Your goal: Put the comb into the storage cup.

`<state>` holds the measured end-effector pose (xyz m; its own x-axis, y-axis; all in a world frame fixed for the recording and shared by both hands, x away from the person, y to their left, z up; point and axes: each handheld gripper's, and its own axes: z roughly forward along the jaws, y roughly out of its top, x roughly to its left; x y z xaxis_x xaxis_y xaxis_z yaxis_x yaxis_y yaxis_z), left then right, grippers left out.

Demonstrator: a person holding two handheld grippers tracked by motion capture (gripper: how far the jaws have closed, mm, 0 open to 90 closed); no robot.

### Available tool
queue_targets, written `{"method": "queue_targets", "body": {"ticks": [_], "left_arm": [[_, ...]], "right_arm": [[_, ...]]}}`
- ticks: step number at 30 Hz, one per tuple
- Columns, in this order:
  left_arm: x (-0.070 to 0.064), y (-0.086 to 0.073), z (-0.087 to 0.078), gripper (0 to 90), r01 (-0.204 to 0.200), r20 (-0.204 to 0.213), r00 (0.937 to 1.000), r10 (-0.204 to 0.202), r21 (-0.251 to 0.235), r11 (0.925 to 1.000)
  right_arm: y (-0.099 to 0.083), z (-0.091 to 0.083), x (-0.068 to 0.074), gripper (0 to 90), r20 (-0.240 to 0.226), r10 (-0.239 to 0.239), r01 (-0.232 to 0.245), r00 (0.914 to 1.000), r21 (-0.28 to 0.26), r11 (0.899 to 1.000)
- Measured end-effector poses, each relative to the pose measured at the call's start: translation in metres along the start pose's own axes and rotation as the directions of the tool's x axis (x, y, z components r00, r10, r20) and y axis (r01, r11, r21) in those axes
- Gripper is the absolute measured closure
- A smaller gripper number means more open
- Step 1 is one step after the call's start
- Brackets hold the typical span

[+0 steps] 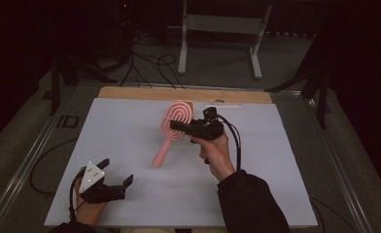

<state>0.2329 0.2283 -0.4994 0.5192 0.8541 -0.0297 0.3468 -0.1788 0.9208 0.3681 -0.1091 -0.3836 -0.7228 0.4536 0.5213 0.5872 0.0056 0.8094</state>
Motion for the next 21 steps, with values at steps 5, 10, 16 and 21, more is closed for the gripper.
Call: {"method": "queue_targets", "body": {"ticks": [5, 10, 16, 21], "left_arm": [[0.0, 0.0, 0.0, 0.2, 0.0, -0.001, 1.0, 0.0, -0.001, 1.0], [0.0, 0.0, 0.0, 0.2, -0.002, -0.001, 1.0, 0.002, 0.0, 1.0], [0.001, 0.0, 0.0, 0.2, -0.002, -0.002, 1.0, 0.002, -0.001, 1.0], [0.001, -0.001, 0.0, 0.2, 0.0, -0.005, 1.0, 0.0, 0.0, 1.0]], "right_arm": [[0.003, 0.001, -0.001, 63.4, 0.008, -0.002, 0.002, 1.0, 0.003, 1.0], [0.007, 0.002, 0.0, 63.4, 0.009, -0.009, 0.009, 0.9999, 0.0, 1.0], [0.014, 0.006, 0.0, 63.4, 0.017, -0.006, 0.006, 0.9998, 0.0, 1.0], [0.018, 0.007, -0.001, 63.4, 0.018, -0.004, 0.004, 0.9998, -0.004, 1.0]]}}
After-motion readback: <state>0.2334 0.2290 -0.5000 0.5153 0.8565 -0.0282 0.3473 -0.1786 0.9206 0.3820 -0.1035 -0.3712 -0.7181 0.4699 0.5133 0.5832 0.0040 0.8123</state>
